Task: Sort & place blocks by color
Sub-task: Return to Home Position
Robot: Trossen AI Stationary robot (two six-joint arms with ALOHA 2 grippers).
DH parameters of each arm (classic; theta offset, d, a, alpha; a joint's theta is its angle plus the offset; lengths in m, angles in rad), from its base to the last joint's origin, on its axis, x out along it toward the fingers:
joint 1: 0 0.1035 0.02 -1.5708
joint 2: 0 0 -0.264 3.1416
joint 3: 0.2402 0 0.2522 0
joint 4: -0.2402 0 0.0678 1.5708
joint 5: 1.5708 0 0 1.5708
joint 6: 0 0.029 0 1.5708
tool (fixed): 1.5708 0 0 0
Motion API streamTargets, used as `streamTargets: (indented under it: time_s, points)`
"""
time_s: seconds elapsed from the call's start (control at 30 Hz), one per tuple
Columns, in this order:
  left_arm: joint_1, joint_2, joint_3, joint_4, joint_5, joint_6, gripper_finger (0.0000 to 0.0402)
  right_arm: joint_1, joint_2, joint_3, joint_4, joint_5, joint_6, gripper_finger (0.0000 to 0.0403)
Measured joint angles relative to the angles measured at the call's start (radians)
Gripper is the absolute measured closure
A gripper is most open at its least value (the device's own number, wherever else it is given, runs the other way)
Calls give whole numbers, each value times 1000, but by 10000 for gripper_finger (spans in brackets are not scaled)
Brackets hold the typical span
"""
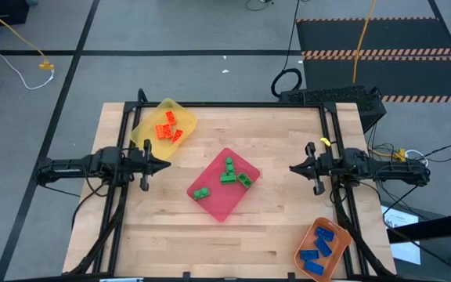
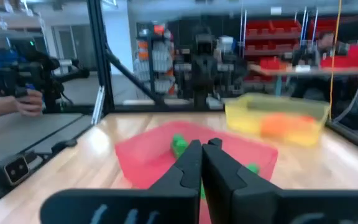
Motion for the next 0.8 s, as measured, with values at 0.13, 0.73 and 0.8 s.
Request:
streamTargets:
  time_s: [0.13, 0.73, 0.8]
  points:
    - [0, 0, 0, 0, 0, 3, 384, 0, 2, 0, -9, 4, 17, 403]
    - [0, 0, -2, 18, -1, 2, 380, 0, 4, -2, -11, 3, 17, 403]
    - [0, 0, -2, 18, -1, 1, 380, 0, 4, -2, -11, 3, 17, 403]
